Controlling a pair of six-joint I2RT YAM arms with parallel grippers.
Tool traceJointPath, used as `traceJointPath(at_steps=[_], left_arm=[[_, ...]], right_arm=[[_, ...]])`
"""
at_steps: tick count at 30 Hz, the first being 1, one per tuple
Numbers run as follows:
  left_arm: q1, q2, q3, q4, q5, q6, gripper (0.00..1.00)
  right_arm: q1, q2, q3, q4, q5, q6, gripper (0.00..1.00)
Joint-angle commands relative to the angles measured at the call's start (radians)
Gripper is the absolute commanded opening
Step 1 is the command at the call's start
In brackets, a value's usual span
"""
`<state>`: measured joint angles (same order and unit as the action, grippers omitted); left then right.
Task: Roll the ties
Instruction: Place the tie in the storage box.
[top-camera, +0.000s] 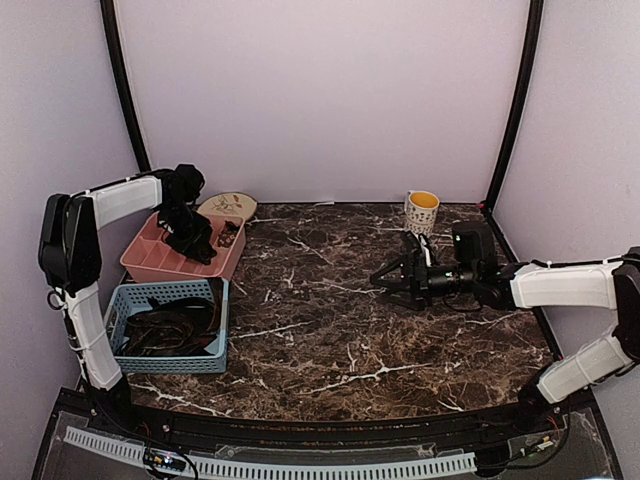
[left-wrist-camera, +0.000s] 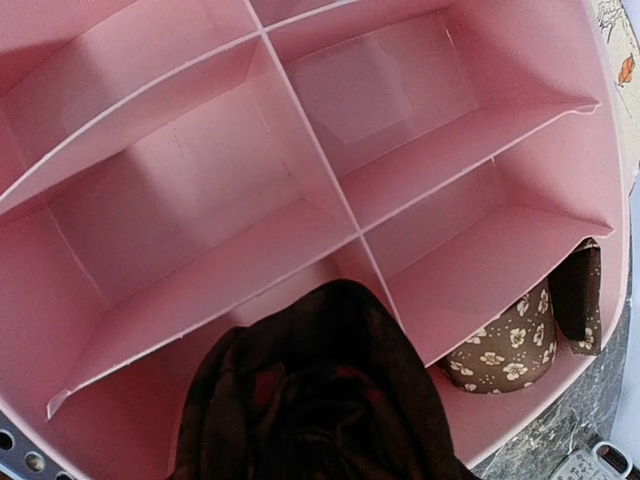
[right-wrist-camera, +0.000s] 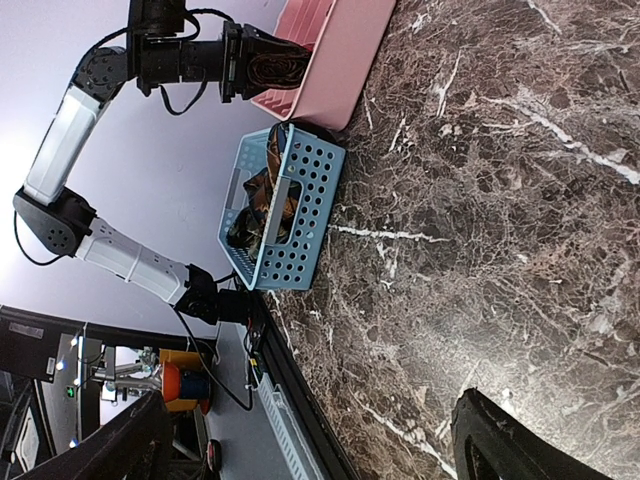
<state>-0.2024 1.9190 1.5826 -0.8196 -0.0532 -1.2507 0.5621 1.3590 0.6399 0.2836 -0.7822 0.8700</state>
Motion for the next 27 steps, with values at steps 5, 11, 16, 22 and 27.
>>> traceJointPath(at_steps=[5,11,16,22,27], left_arm=[[0.023,0.055,0.011,-0.041,-0.046,-0.041,0.08],[0.036,0.081,-0.01,-0.054,-0.057,-0.072,0.08],[0.037,0.105,-0.021,-0.071,-0.071,-0.109,0.08],[0.038,0.143,-0.031,-0.08,-0.062,-0.139,0.08],[0.038,0.178,-0.04,-0.067,-0.044,-0.158,0.08]], right_arm=[[-0.008,0.017,0.026,0.023,-0.005,-0.011,0.97],[-0.007,0.018,0.031,0.012,-0.005,-0.014,0.97],[-0.009,0.019,0.035,0.001,-0.002,-0.02,0.97],[-0.01,0.019,0.031,-0.006,-0.002,-0.026,0.97],[-0.013,0.017,0.028,-0.011,-0.004,-0.028,0.97]])
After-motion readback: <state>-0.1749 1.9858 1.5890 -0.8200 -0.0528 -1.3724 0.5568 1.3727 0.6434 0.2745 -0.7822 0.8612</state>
